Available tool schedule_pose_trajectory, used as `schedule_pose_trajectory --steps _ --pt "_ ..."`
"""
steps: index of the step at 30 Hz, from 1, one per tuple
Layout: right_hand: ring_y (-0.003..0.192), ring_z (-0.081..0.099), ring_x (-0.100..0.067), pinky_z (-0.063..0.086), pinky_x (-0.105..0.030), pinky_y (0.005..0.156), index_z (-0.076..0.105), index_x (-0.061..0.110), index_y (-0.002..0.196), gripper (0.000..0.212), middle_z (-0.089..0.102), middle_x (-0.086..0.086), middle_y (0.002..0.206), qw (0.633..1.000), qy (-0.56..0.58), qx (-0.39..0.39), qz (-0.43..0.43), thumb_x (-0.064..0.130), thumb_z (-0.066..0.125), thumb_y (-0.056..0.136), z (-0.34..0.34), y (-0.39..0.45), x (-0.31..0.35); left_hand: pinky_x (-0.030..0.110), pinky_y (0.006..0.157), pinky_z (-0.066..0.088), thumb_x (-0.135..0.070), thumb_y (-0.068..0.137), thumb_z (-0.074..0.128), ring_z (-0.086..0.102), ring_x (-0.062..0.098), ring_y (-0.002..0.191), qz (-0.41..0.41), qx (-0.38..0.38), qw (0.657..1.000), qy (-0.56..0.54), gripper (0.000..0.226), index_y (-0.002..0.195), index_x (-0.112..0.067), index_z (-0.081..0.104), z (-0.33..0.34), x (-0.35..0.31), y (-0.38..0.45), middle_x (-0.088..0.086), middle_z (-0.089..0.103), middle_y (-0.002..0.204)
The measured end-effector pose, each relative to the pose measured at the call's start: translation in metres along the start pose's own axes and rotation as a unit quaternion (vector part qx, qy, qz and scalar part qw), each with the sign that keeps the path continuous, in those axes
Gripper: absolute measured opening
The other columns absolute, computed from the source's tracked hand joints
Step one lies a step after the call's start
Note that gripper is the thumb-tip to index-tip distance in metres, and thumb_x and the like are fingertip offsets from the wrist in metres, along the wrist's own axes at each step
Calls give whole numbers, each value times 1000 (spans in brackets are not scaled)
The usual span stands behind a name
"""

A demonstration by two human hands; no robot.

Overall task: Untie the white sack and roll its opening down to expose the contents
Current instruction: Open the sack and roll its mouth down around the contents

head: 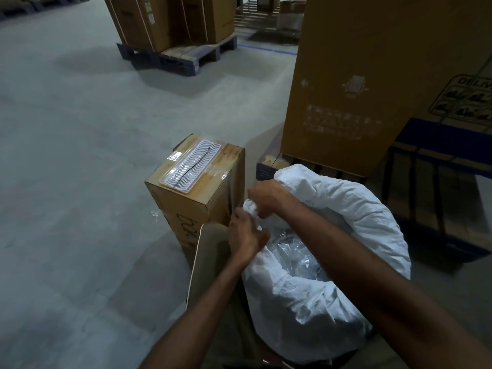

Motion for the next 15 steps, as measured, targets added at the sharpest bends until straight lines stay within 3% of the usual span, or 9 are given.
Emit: schedule_pose_trajectory --steps 2,4,5,7,9,11,13,15 --pt "95 67 -20 47 -32 74 65 14 123 46 71 -5 112 1000 8 -24 -15 27 82 83 -2 0 -2 40 80 60 -34 66 76 70 29 95 -10 0 999 -43 56 114 -12 58 0 -5 8 9 70 109" --pt "113 64 -24 47 -40 97 60 19 131 63 67 -6 126 996 -39 -57 -51 31 87 76 3 1 -6 25 64 55 -20 70 75 70 22 80 -18 55 993 -105 29 96 -12 66 -1 -10 17 5 71 91" --pt "128 56 -26 38 -46 111 54 23 138 77 60 -7 138 991 -86 -73 -66 35 89 70 8 1 -10 21 56 50 -8 74 73 66 19 72 -37 107 982 -149 19 91 -10 67 -4 -10 21 5 69 84" --pt "149 33 -28 16 -52 124 46 27 147 96 42 -10 157 980 -166 -94 -58 40 91 64 17 2 -24 22 53 49 9 73 63 61 17 63 -100 223 939 -243 17 86 -1 67 -4 0 29 13 63 78" --pt "147 38 -28 15 -52 126 57 23 139 74 52 -9 149 984 -146 -91 -39 32 88 72 23 -3 -35 31 63 53 10 64 64 63 25 64 -156 328 874 -324 23 86 4 66 -4 18 30 19 63 82" --pt "123 60 -26 35 -44 115 66 17 124 46 68 -8 127 993 -87 -77 -9 23 82 80 29 -8 -41 39 76 57 8 65 71 67 30 78 -162 377 848 -335 36 102 3 68 -7 26 32 21 68 92" --pt "101 67 -24 45 -34 85 65 15 120 40 70 -8 116 997 -35 -68 24 22 80 84 29 -13 -45 41 85 57 -2 75 80 69 28 91 -108 325 906 -249 50 123 -2 65 -13 20 42 16 70 108" --pt "95 67 -25 40 -33 75 64 15 119 41 70 -8 112 995 5 -80 51 22 81 82 26 -14 -47 42 94 53 -29 73 85 63 30 111 -12 160 986 -33 79 140 -10 48 -25 6 50 12 62 126"
Point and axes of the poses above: each hand's wrist, its own y-axis towards the middle knuckle, its own z-axis out of the palm, x = y × z, the point moved 4 cm from there along y, towards the middle knuckle
